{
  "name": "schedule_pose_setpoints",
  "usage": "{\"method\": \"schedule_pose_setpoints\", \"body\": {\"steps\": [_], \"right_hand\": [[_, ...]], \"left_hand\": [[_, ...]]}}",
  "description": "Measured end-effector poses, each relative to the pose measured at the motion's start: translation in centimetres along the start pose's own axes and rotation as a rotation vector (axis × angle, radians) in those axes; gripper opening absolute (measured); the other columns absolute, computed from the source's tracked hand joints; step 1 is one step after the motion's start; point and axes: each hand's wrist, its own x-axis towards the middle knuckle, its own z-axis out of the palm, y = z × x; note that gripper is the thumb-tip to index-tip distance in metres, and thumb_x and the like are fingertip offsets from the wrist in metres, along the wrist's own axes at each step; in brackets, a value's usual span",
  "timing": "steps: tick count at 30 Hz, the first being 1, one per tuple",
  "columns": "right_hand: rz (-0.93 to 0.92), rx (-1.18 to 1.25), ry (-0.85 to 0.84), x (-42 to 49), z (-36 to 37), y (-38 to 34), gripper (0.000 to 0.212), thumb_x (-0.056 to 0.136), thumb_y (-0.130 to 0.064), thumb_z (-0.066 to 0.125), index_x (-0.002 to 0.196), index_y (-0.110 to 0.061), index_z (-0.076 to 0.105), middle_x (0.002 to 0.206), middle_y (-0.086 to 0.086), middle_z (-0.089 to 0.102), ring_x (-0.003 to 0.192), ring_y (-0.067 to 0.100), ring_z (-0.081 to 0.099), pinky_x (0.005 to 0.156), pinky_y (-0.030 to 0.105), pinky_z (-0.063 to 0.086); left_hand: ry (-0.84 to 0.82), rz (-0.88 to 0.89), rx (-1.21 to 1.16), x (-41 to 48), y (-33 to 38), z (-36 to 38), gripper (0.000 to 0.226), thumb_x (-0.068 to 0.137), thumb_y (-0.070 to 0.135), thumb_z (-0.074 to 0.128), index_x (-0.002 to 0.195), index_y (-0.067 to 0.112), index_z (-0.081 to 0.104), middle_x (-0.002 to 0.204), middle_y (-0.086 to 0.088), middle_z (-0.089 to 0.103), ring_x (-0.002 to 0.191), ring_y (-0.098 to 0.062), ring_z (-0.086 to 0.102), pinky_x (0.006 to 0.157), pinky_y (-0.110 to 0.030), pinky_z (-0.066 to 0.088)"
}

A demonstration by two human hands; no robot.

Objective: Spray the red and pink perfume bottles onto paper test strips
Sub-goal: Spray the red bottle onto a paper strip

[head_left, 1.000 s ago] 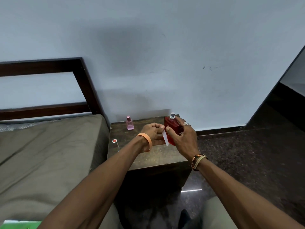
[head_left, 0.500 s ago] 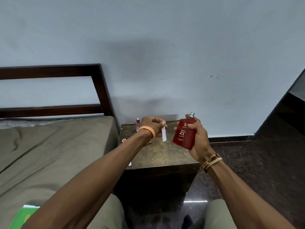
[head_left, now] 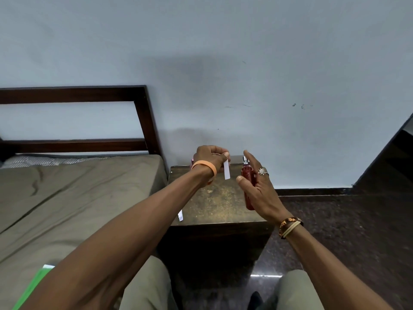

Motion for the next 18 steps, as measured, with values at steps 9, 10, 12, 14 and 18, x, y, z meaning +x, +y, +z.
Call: {"method": "schedule_pose_setpoints", "body": {"steps": [9,10,12,14,18], "right_hand": [[-0.100,-0.291,0.010,-1.9,1.1,-2.4,0.081,0.078,-0.041,0.061,0.148,-0.053,0.022,0.114,0.004,0.037,0.090,0.022,0.054,0.079,0.041,0.056],[-0.093,-0.311,0.019,-1.9,1.2,-2.6,0.082,0.079,-0.038,0.063,0.149,-0.050,0.023,0.114,0.005,0.037,0.091,0.023,0.054,0.081,0.040,0.056],[-0.069,-0.356,0.020,-1.8,1.3,-3.1,0.080,0.080,-0.037,0.065,0.149,-0.046,0.027,0.115,0.007,0.039,0.095,0.025,0.053,0.083,0.038,0.054],[-0.056,-0.429,-0.001,-1.6,1.4,-3.4,0.075,0.079,-0.038,0.066,0.146,-0.042,0.032,0.114,0.007,0.039,0.096,0.027,0.052,0.085,0.039,0.053],[-0.044,-0.453,0.006,-1.8,1.7,-3.6,0.068,0.080,-0.040,0.065,0.142,-0.041,0.037,0.108,0.004,0.036,0.090,0.026,0.052,0.080,0.037,0.053]], "left_hand": [[0.036,0.007,-0.007,-0.9,0.9,0.0,0.006,0.086,0.009,0.068,0.081,0.012,0.068,0.079,-0.011,0.072,0.068,-0.022,0.072,0.059,-0.031,0.060],[0.038,0.010,-0.003,-0.9,0.9,0.0,0.006,0.086,0.009,0.068,0.081,0.012,0.068,0.078,-0.011,0.072,0.067,-0.021,0.072,0.058,-0.030,0.059],[0.043,0.019,0.008,-1.0,1.0,-0.1,0.007,0.086,0.010,0.068,0.080,0.014,0.067,0.078,-0.009,0.072,0.066,-0.020,0.072,0.057,-0.028,0.059],[0.040,0.025,0.032,-0.9,1.0,-0.2,0.006,0.086,0.012,0.068,0.081,0.014,0.068,0.082,-0.011,0.073,0.071,-0.021,0.072,0.063,-0.033,0.061],[0.018,0.003,0.013,-0.9,0.6,-0.3,0.007,0.086,0.009,0.067,0.080,0.014,0.067,0.084,-0.015,0.073,0.071,-0.024,0.073,0.066,-0.039,0.061]]}}
